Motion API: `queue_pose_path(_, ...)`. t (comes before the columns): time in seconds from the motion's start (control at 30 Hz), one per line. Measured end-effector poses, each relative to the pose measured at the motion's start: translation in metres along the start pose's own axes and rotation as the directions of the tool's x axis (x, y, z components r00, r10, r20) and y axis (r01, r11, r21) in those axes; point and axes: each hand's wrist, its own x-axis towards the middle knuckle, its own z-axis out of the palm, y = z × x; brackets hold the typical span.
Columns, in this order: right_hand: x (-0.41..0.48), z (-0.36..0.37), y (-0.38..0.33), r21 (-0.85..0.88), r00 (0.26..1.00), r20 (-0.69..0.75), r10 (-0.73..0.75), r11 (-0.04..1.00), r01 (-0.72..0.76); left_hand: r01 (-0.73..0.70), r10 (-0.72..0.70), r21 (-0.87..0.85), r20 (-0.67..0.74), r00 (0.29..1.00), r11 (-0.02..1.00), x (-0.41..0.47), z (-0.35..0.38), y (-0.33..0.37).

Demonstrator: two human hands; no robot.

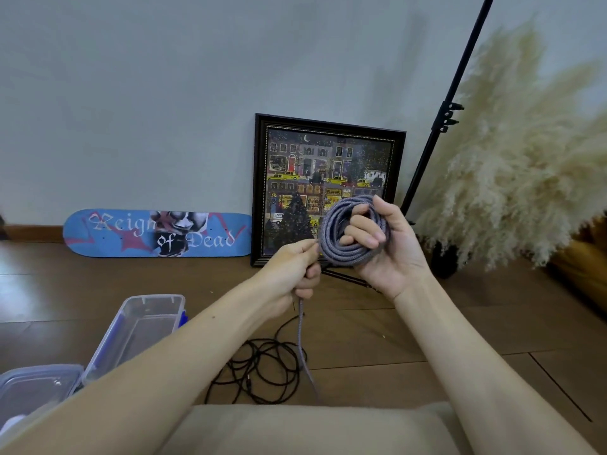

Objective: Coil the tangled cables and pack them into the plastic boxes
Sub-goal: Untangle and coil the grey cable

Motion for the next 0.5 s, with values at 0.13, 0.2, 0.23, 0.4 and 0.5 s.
queue_pose_path(0.13, 0.0, 0.013, 0.013, -0.26, 0.992, -0.049, -0.12, 0.96, 0.103, 0.062, -0.057, 0.205, -0.032, 0.998, 0.977, -0.002, 0.003, -0.003)
queue_pose_path(0.2, 0.004, 0.017, 0.021, -0.418, 0.975, -0.11, -0.193, 0.899, 0.131, 0.126, -0.127, 0.232, -0.01, 0.992, 0.964, -0.007, 0.007, -0.007)
queue_pose_path(0.23, 0.007, 0.017, 0.024, -0.527, 0.961, -0.134, -0.241, 0.839, 0.137, 0.139, -0.147, 0.247, 0.013, 0.989, 0.959, -0.009, 0.01, -0.008)
queue_pose_path(0.4, 0.011, 0.001, 0.023, -0.938, 0.894, -0.2, -0.401, 0.341, -0.057, 0.016, -0.063, 0.502, 0.076, 0.995, 0.865, -0.009, 0.01, -0.004)
queue_pose_path(0.5, 0.015, -0.004, 0.023, -0.97, 0.913, -0.211, -0.349, 0.193, -0.151, -0.036, -0.018, 0.592, 0.086, 0.996, 0.805, -0.009, 0.004, 0.001)
